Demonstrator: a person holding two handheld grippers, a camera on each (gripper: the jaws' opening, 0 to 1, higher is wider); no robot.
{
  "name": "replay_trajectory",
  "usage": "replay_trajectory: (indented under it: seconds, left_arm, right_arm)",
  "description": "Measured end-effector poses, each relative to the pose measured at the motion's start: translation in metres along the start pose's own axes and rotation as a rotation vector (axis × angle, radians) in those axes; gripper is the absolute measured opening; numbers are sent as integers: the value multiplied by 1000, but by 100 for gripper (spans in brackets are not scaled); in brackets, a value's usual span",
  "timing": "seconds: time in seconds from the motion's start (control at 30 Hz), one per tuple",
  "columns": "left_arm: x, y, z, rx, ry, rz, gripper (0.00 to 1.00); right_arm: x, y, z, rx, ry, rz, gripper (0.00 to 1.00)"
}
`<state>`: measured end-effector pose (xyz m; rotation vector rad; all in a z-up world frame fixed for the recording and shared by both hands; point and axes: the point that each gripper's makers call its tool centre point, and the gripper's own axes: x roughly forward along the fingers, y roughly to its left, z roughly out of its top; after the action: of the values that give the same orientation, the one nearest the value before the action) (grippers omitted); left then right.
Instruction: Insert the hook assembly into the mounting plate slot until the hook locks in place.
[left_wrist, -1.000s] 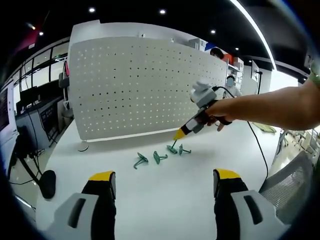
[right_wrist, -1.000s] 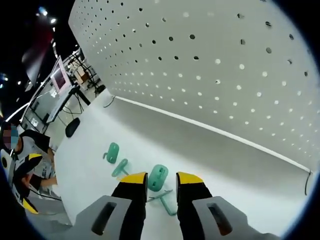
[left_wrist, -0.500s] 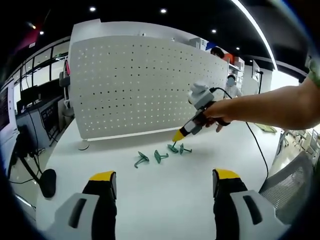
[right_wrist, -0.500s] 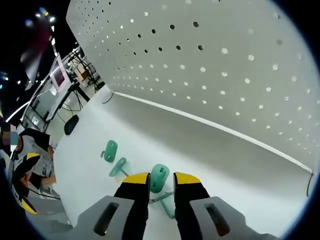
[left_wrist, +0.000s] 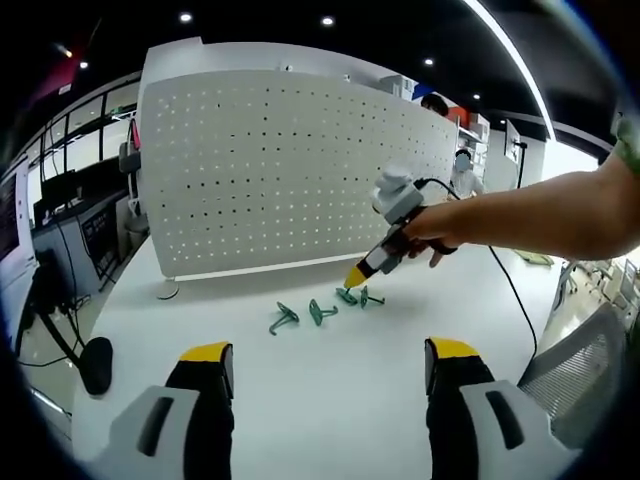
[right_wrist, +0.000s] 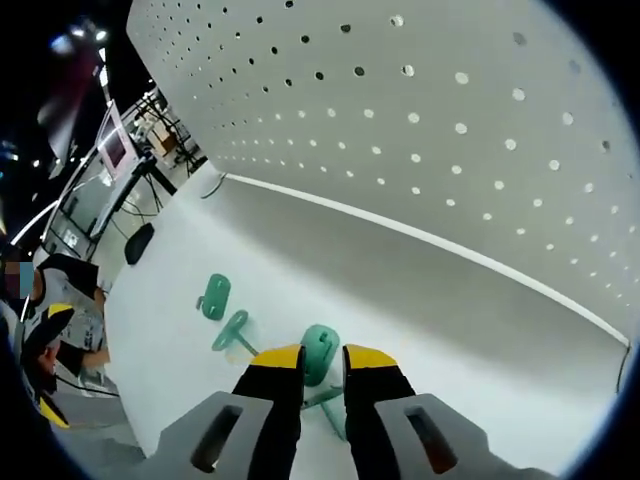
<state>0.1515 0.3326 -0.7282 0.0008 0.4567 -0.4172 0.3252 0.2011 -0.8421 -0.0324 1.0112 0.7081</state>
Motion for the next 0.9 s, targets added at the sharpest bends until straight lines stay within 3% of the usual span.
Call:
replay_trajectory:
  seconds: [0.9]
  left_arm:
    - [1,2,-1,-7,6,4,80]
  right_arm:
    - [10,0,-4,-4,27,1,10]
